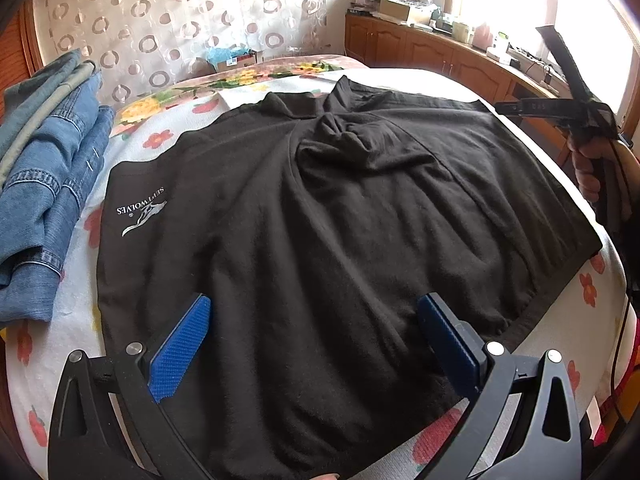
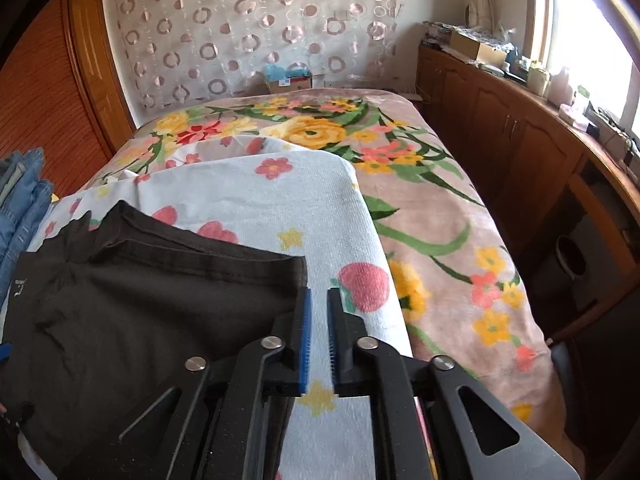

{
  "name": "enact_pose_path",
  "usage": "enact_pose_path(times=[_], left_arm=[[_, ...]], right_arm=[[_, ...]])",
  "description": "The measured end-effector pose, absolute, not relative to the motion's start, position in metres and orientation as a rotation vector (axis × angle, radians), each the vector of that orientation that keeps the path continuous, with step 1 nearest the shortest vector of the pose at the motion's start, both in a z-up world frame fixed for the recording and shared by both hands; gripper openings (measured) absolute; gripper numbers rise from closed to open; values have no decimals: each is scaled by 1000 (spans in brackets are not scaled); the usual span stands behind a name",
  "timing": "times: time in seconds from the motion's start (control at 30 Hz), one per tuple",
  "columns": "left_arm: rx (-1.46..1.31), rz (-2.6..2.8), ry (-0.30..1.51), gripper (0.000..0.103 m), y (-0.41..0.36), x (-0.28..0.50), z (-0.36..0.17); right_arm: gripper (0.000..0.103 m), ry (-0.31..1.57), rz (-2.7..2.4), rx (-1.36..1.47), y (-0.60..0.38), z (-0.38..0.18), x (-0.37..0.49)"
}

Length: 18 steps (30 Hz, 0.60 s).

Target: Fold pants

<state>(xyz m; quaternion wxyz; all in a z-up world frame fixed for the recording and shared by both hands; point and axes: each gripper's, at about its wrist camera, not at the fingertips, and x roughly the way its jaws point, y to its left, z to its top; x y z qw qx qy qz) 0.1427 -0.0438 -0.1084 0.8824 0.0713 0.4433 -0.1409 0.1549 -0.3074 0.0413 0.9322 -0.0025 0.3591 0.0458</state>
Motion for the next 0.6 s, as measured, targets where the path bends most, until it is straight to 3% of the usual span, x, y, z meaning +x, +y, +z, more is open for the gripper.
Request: enact_pose_path(times=[0.1, 0.2, 0.6], left_arm=[[149, -293, 924, 103, -45, 144, -109], [149, -293, 924, 103, -45, 144, -109], [149, -293, 924, 103, -45, 144, -109]], right_arm=[[35, 707, 118, -29, -306, 49, 123], [41, 693, 180, -57, -291, 50, 87], [48, 722, 316, -113, -276, 24, -37]])
